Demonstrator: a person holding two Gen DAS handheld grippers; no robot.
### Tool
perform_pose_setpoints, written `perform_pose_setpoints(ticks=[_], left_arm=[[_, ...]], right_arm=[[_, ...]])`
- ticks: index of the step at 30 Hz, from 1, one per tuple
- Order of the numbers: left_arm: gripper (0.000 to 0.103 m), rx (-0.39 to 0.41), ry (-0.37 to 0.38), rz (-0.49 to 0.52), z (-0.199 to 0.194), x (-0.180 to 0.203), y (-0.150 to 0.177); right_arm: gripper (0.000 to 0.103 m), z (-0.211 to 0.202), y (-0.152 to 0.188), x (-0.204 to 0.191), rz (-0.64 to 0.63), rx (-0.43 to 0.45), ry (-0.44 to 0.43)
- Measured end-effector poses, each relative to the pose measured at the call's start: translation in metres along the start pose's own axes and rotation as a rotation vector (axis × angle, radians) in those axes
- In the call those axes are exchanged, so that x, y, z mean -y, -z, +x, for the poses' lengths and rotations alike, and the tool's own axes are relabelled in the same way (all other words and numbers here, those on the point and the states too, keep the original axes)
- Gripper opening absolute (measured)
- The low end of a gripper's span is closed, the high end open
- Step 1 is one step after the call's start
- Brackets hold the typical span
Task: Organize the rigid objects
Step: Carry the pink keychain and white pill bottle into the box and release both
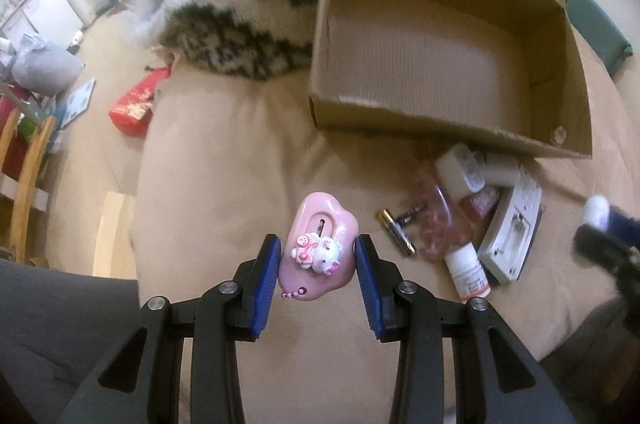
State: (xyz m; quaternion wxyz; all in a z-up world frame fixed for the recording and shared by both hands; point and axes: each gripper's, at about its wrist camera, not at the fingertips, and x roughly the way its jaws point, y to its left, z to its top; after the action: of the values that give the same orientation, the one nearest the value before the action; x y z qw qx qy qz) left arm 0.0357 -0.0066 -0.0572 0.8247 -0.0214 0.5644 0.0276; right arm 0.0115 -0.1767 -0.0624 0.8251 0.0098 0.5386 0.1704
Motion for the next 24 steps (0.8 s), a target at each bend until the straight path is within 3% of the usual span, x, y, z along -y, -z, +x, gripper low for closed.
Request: perform_pose_setpoints(ticks=[4, 9, 10, 11, 12, 18, 22, 24], left_arm=[[0.035, 0.038, 0.003, -0.043, -0.003, -0.005, -0.002], [0.034, 0.089, -0.01, -0.028, -0.003, -0.004, -0.009], [0.032, 0.096, -0.007, -0.023, -0.007, -0.003, -0.013], [0.021, 0.102, 0.0, -0.022, -0.009, -0.002, -0.015], [0.018, 0.108, 0.012, -0.015, -0.013, 0.001, -0.021], [0.012, 0.173, 0.021, 0.057, -0.027, 0.022, -0.053], [0.012, 0.116, 0.082, 0.059, -0.02, 0.023, -0.062], [0.015, 0.084, 0.075, 0.066, -0.011, 0.019, -0.055]], right_arm=[[0.055, -0.016, -0.019, 0.018, 0.04, 0.096, -0.012], [0.055, -0.052, -0.032, 0.038, 0.099, 0.173, -0.029], [0.055, -0.053, -0.035, 0.039, 0.101, 0.183, -0.03], [0.055, -0.054, -0.038, 0.04, 0.101, 0.19, -0.031], [0.055, -0.055, -0.039, 0.04, 0.1, 0.197, -0.028], [0.055, -0.051, -0.058, 0.047, 0.097, 0.208, -0.024], [0.055, -0.05, -0.07, 0.053, 0.101, 0.218, -0.018], [0.055, -0.047, -0.069, 0.06, 0.132, 0.207, -0.021]])
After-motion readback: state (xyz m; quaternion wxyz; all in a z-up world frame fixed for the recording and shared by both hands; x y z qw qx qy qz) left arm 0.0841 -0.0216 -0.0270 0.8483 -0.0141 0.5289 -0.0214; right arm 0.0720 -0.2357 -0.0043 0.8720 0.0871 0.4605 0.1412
